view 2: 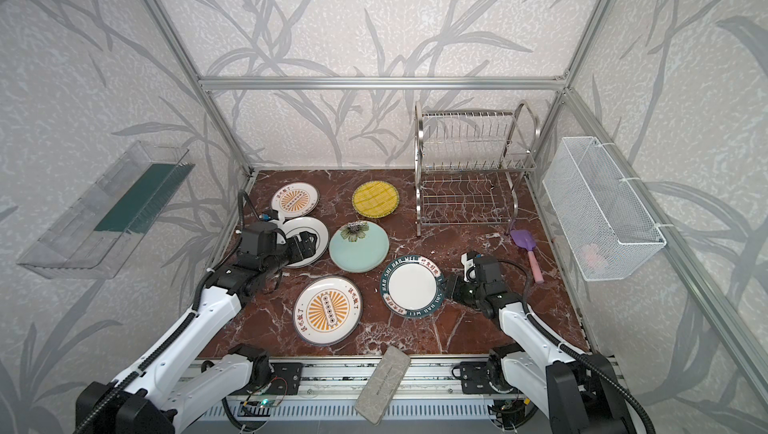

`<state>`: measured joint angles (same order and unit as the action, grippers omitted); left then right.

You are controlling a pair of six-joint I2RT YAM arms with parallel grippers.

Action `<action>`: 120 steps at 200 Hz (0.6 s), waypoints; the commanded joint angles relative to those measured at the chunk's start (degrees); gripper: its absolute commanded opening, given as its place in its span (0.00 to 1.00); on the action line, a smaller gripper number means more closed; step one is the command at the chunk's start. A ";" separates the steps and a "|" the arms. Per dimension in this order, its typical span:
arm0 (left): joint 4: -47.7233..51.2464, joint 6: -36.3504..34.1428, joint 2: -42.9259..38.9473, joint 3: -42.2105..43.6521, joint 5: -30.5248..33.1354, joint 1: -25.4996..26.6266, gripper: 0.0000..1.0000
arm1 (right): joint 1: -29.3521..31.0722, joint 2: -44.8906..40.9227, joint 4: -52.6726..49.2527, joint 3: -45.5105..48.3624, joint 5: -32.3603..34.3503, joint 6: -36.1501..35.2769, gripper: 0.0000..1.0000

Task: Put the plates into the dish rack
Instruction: 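Move the right gripper to the green-rimmed plate while the left gripper approaches, then grip the green-rimmed plate's edge nearest the robot with the right gripper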

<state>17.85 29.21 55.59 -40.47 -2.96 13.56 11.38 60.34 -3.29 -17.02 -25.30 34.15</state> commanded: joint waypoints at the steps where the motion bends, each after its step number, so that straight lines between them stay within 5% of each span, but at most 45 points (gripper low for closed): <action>1: 3.63 0.14 -0.58 -2.21 -0.47 0.31 0.95 | 0.14 1.80 3.22 0.31 -2.27 0.95 0.50; 120: 3.73 -1.22 4.52 -2.29 -2.70 0.76 0.91 | 0.14 13.41 12.81 0.04 -8.01 4.29 0.35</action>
<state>20.38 28.49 59.70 -41.23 -5.72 13.93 11.38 71.99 7.73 -17.10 -32.10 36.80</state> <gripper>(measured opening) 0.908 0.361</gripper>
